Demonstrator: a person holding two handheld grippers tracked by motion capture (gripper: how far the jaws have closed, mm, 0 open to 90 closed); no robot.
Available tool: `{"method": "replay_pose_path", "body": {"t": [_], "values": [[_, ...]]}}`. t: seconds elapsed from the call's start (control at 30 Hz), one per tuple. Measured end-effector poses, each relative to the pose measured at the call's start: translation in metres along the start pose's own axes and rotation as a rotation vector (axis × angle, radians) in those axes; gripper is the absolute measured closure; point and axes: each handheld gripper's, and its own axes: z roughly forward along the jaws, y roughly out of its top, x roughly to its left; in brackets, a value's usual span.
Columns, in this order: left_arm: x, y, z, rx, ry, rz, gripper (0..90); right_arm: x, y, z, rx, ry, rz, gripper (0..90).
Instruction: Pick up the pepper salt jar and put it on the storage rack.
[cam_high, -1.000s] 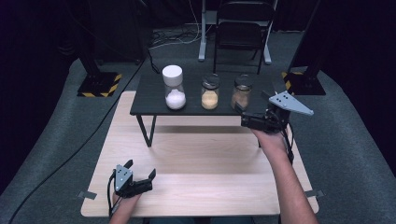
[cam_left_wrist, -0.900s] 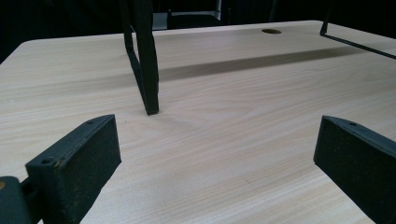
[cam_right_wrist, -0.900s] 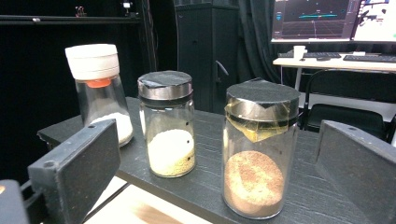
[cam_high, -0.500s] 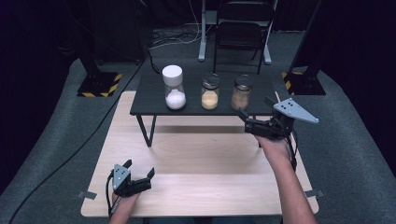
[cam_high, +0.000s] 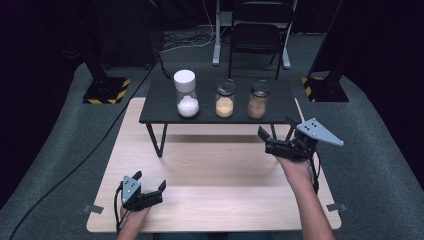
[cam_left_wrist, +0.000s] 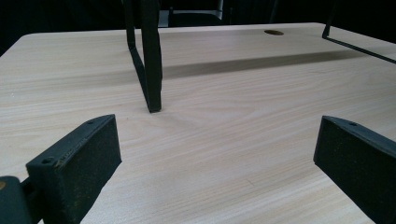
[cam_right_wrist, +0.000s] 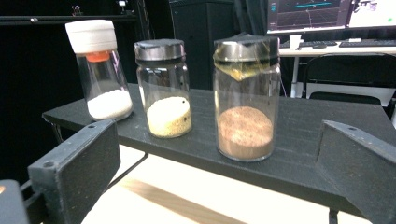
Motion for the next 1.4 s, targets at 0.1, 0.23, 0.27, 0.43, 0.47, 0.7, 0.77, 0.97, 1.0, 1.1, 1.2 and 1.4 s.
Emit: {"method": "replay_pose_path", "body": {"t": [0.1,0.23,0.27,0.43,0.47,0.7,0.77,0.97,1.0,1.1,1.2,1.4], "values": [[0.0,0.0,0.0,0.0,0.0,0.001,0.2,-0.002,-0.004,-0.004,0.002,-0.002,0.003,0.0],[0.0,0.0,0.0,0.002,0.0,0.002,0.3,-0.006,-0.012,-0.008,0.006,-0.011,0.01,0.0],[0.0,0.0,0.0,0.003,-0.001,0.002,0.3,-0.007,-0.013,-0.009,0.007,-0.011,0.013,0.0],[-0.001,0.0,0.0,0.003,-0.001,0.006,0.3,-0.012,-0.022,-0.013,0.022,-0.02,0.019,0.0],[-0.001,0.0,0.0,0.003,-0.002,0.008,0.3,-0.013,-0.023,-0.014,0.026,-0.024,0.02,0.0],[-0.002,0.0,0.001,0.006,0.001,0.012,0.3,-0.019,-0.033,-0.021,0.029,-0.049,0.029,0.0],[-0.002,0.0,0.001,0.007,0.001,0.014,0.3,-0.021,-0.036,-0.022,0.027,-0.058,0.022,0.0],[-0.002,0.0,0.001,0.008,0.003,0.017,0.3,-0.024,-0.043,-0.025,0.045,-0.073,0.006,0.0],[-0.002,0.0,0.001,0.008,0.003,0.017,0.3,-0.025,-0.044,-0.025,0.046,-0.074,0.011,0.0],[-0.002,0.0,0.001,0.008,0.004,0.019,0.3,-0.028,-0.048,-0.026,0.05,-0.084,0.017,0.0],[-0.002,0.0,0.001,0.008,0.004,0.019,0.3,-0.03,-0.052,-0.028,0.057,-0.094,0.017,0.0],[-0.002,0.0,0.001,0.009,0.005,0.019,0.3,-0.033,-0.057,-0.029,0.065,-0.106,0.012,0.0]]}}
